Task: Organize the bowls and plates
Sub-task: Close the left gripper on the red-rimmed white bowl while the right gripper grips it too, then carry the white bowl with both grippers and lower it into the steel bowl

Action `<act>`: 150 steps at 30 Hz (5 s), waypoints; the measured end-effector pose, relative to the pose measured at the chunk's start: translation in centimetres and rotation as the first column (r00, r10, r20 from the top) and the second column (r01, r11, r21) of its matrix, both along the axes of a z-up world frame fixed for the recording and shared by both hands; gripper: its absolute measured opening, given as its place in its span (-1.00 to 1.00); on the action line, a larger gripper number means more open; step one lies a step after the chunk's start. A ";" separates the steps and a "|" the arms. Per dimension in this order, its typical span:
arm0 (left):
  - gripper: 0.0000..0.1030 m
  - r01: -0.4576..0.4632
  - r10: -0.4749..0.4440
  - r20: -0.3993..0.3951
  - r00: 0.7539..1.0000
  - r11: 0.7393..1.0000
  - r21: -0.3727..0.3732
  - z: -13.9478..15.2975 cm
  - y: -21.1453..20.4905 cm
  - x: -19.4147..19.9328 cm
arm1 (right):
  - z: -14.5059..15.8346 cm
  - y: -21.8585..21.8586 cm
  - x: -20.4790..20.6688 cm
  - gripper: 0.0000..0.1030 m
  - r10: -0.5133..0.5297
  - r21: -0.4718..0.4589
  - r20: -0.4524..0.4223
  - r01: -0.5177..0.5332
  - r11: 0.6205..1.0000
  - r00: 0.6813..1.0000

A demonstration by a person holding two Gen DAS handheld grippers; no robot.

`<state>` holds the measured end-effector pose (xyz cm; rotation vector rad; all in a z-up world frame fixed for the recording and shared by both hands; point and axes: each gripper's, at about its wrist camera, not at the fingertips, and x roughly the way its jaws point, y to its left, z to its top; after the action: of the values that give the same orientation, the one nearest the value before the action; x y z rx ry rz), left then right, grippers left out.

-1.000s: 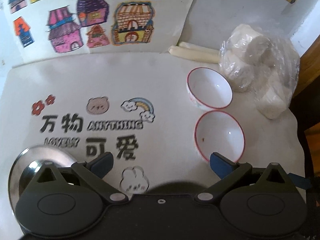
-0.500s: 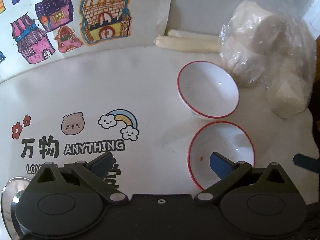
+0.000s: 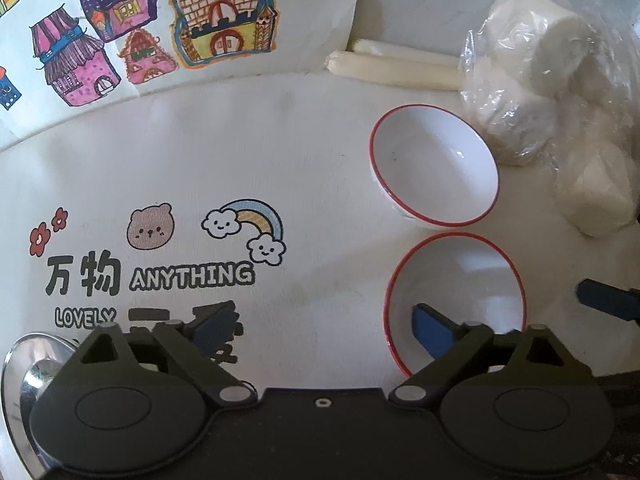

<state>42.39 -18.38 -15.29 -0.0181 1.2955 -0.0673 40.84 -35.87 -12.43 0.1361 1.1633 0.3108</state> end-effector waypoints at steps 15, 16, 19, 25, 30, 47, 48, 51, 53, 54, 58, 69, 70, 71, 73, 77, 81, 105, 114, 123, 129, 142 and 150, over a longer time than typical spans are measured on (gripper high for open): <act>-0.31 -0.009 0.007 -0.013 1.000 0.986 -0.168 0.0 -0.2 0.0 | -0.7 1.2 0.8 -0.06 0.028 0.050 -0.045 -0.026 0.998 0.999; -0.39 -0.010 0.007 -0.016 1.000 0.985 -0.173 -0.1 -0.3 0.0 | -0.8 1.3 0.8 -0.12 0.029 0.047 -0.046 -0.027 0.999 0.999; -0.57 0.002 -0.005 -0.014 1.000 0.981 -0.193 -0.2 -0.5 0.1 | -0.9 1.4 0.8 -0.25 0.027 0.051 -0.047 -0.025 0.998 0.999; -0.76 0.030 -0.034 -0.013 0.999 0.978 -0.209 -0.3 -0.6 0.0 | -0.7 2.3 0.8 -0.65 0.032 0.052 -0.047 -0.029 0.998 0.998; -0.82 0.040 -0.042 -0.004 0.999 0.974 -0.223 0.4 0.2 -0.6 | -0.2 2.4 0.4 -0.70 0.001 0.047 -0.053 0.002 0.999 0.999; -0.82 0.080 -0.056 0.091 0.994 0.955 -0.284 4.9 3.2 -3.0 | 4.7 4.1 -2.7 -0.78 -0.082 0.041 0.047 0.080 0.996 0.995; -0.82 0.085 -0.059 0.099 0.993 0.954 -0.288 5.3 3.4 -3.2 | 5.0 4.2 -2.9 -0.78 -0.086 0.043 0.053 0.084 0.996 0.995; -0.82 0.096 -0.063 0.118 0.991 0.950 -0.296 6.2 4.1 -4.0 | 5.9 4.6 -3.5 -0.78 -0.088 0.046 0.071 0.085 0.995 0.994; -0.82 0.094 -0.061 0.120 0.991 0.950 -0.298 6.6 4.6 -4.6 | 6.4 5.1 -3.9 -0.78 -0.084 0.048 0.079 0.080 0.996 0.993; -0.82 0.093 -0.059 0.120 0.991 0.950 -0.299 6.6 4.9 -4.9 | 6.7 5.3 -4.2 -0.78 -0.080 0.050 0.081 0.076 0.996 0.993; -0.82 0.089 -0.057 0.113 0.992 0.948 -0.305 6.7 5.9 -5.9 | 7.2 6.3 -5.1 -0.78 -0.070 0.050 0.082 0.066 0.997 0.994; -0.82 0.100 -0.079 0.080 0.994 0.948 -0.302 6.3 7.9 -8.2 | 7.1 8.0 -7.3 -0.78 -0.057 0.059 0.044 0.054 0.997 0.997; -0.82 0.101 -0.082 0.075 0.994 0.948 -0.301 6.3 8.0 -8.4 | 7.1 8.1 -7.4 -0.78 -0.055 0.059 0.040 0.053 0.997 0.998; -0.82 0.104 -0.086 0.072 0.994 0.948 -0.300 6.2 8.2 -8.6 | 7.0 8.2 -7.6 -0.78 -0.053 0.060 0.035 0.051 0.997 0.998; -0.82 0.106 -0.091 0.063 0.994 0.948 -0.300 6.1 8.4 -9.0 | 6.9 8.4 -7.8 -0.78 -0.050 0.061 0.023 0.048 0.997 0.998; -0.82 0.107 -0.100 0.038 0.994 0.948 -0.298 5.6 8.5 -9.6 | 6.5 8.5 -8.3 -0.78 -0.044 0.059 -0.005 0.045 0.997 0.999; -0.82 0.107 -0.107 0.018 0.994 0.949 -0.296 5.2 8.5 -10.0 | 6.1 8.7 -8.5 -0.78 -0.039 0.058 -0.035 0.041 0.997 0.999; -0.82 0.092 -0.113 -0.070 0.991 0.961 -0.260 3.8 8.0 -9.7 | 4.3 9.0 -8.3 -0.78 0.007 0.050 -0.147 0.000 0.999 0.989; -0.82 0.074 -0.100 -0.102 0.990 0.968 -0.239 3.4 7.7 -9.5 | 3.8 8.9 -8.0 -0.78 0.026 0.060 -0.176 -0.015 0.998 0.984; -0.82 0.047 -0.077 -0.134 0.988 0.976 -0.211 3.1 7.5 -9.2 | 3.2 8.7 -7.9 -0.76 0.049 0.076 -0.197 -0.035 0.996 0.979; -0.82 0.032 -0.061 -0.140 0.988 0.980 -0.199 3.0 7.4 -9.0 | 3.0 8.7 -7.5 -0.74 0.067 0.084 -0.200 -0.051 0.995 0.977; -0.70 0.010 -0.037 -0.130 0.991 0.980 -0.200 3.3 7.5 -9.1 | 3.0 8.8 -7.0 -0.60 0.113 0.100 -0.188 -0.096 0.990 0.976; -0.63 0.003 -0.027 -0.119 0.993 0.980 -0.198 3.8 7.3 -9.1 | 3.5 8.3 -6.9 -0.60 0.122 0.102 -0.163 -0.106 0.989 0.979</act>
<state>33.31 -11.12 -11.52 -0.1847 1.4064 -0.2104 33.92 -27.54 -8.92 0.1799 1.3279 0.4623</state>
